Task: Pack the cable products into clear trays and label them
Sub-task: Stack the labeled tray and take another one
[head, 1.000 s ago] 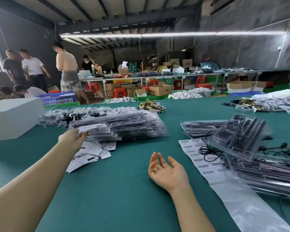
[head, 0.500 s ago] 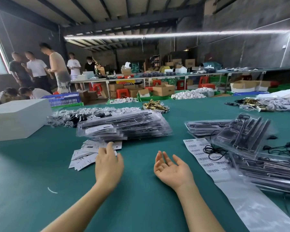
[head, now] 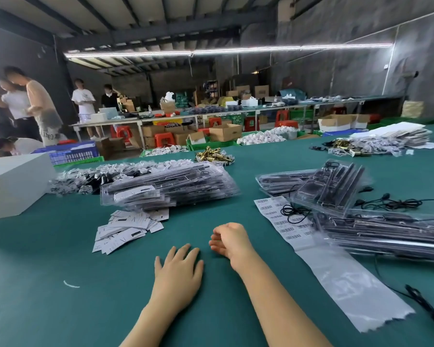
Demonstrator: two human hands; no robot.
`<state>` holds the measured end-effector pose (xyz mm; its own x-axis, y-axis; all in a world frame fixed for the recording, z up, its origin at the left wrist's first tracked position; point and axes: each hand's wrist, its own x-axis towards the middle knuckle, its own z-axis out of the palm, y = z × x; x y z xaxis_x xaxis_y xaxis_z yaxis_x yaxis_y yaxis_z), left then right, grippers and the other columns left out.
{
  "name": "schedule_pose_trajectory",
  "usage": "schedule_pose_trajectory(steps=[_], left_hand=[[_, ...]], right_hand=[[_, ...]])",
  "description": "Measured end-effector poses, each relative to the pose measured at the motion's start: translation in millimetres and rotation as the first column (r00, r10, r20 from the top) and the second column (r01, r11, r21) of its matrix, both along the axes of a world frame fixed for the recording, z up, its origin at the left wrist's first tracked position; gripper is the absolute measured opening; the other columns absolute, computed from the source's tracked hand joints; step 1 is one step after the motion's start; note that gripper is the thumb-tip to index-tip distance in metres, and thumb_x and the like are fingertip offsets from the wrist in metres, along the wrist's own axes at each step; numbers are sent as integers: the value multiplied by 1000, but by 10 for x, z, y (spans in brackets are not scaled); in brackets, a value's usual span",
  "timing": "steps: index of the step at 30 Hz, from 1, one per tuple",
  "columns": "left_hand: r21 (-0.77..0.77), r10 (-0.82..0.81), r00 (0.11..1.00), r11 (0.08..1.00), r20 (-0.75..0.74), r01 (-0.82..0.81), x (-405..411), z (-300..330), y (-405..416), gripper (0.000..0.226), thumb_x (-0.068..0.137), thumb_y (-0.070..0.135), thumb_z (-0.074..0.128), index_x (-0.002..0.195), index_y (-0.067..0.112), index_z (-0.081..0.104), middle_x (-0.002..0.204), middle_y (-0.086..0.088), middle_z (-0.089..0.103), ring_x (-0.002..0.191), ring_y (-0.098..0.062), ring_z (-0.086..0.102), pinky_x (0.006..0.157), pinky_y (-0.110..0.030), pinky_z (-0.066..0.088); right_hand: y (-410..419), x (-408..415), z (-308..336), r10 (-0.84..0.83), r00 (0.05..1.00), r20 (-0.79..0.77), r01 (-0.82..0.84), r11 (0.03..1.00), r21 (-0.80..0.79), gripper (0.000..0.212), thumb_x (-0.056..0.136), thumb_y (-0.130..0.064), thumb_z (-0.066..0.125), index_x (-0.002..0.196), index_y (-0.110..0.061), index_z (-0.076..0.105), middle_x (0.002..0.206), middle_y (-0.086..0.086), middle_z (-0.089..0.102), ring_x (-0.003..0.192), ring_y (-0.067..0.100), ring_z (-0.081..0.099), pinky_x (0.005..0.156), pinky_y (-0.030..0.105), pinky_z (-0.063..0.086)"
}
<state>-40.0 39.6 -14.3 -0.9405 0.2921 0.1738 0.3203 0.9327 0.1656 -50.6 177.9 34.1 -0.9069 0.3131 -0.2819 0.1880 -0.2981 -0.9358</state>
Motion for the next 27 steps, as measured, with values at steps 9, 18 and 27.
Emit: schedule_pose_trajectory(steps=[9, 18, 27], left_hand=[[81, -1, 1000, 997, 13, 0, 20, 9, -3, 40, 99, 46, 30, 136, 35, 42, 150, 17, 33, 140, -13, 23, 115, -49, 14], [110, -5, 1000, 994, -14, 6, 35, 23, -3, 36, 98, 44, 32, 129, 35, 48, 141, 20, 40, 132, -8, 31, 113, -48, 18], [125, -10, 1000, 992, -25, 13, 39, 24, -8, 36, 98, 44, 33, 128, 34, 49, 140, 21, 42, 131, -8, 32, 113, -47, 19]], right_hand=[[1213, 146, 543, -293, 949, -119, 152, 91, 984, 32, 88, -31, 58, 113, -12, 55, 117, 12, 57, 110, 34, 51, 89, 45, 45], [2115, 326, 92, -483, 827, 288, -248, 146, 958, 94, 73, -73, 59, 147, -28, 21, 160, 10, 5, 140, 49, 12, 110, 66, 12], [1758, 348, 16, -453, 891, -29, -88, -236, 968, 48, 87, -18, 56, 131, -24, 39, 126, 7, 50, 112, 33, 45, 92, 42, 37]])
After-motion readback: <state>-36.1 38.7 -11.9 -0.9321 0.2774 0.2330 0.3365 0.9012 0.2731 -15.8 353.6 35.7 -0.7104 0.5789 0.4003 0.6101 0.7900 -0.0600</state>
